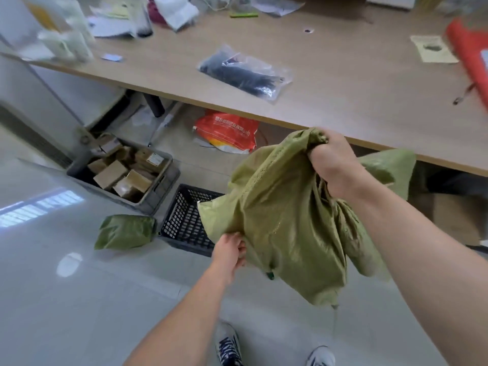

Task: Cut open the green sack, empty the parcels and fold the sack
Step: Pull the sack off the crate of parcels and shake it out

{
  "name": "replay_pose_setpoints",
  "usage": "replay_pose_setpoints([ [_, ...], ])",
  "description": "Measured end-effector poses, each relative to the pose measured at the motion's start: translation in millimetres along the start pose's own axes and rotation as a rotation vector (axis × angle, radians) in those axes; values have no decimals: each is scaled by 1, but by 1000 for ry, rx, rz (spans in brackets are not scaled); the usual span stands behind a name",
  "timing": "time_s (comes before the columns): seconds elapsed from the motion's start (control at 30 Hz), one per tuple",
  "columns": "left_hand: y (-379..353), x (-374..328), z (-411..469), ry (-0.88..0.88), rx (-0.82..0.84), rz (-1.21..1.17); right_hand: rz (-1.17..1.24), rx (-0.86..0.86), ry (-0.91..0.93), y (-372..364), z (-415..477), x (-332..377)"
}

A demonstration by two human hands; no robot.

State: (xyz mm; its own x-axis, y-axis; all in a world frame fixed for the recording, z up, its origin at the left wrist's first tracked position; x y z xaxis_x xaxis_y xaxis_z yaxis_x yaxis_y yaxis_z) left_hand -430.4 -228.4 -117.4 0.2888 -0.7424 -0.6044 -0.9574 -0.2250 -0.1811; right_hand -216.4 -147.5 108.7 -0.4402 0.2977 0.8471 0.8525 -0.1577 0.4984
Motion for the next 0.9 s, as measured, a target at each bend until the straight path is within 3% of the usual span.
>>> replay_pose_setpoints([
  [0.13, 71, -39, 16, 4, -360, -101, 71, 0, 63, -3, 4, 63],
  [0.33, 90, -98, 24, 56, -169, -403, 66, 34, 139, -18, 23, 137],
  [0.47, 98, -143, 26, -53, -202, -352, -72, 17, 275, -57, 43, 170],
  [0.63, 104, -163, 32, -95, -245, -457, -353, 91, 411, -126, 70, 177],
  [0.9, 127, -147, 55, -103, -481, -507, -376, 201, 297, -221, 132, 111],
])
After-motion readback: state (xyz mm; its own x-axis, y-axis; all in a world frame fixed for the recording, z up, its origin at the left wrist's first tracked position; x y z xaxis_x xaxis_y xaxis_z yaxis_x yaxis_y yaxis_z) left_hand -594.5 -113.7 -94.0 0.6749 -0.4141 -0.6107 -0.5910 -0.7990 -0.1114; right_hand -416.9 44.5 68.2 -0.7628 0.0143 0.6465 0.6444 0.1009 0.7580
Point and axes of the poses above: each hand's wrist, its own z-axis towards the middle knuckle, its own y-axis out of the back of the hand, x = y × z, the point moved 6 cm from there along z, towards the middle knuckle, and after that the axes turned 10 degrees about -z, right-handed, at the moved point
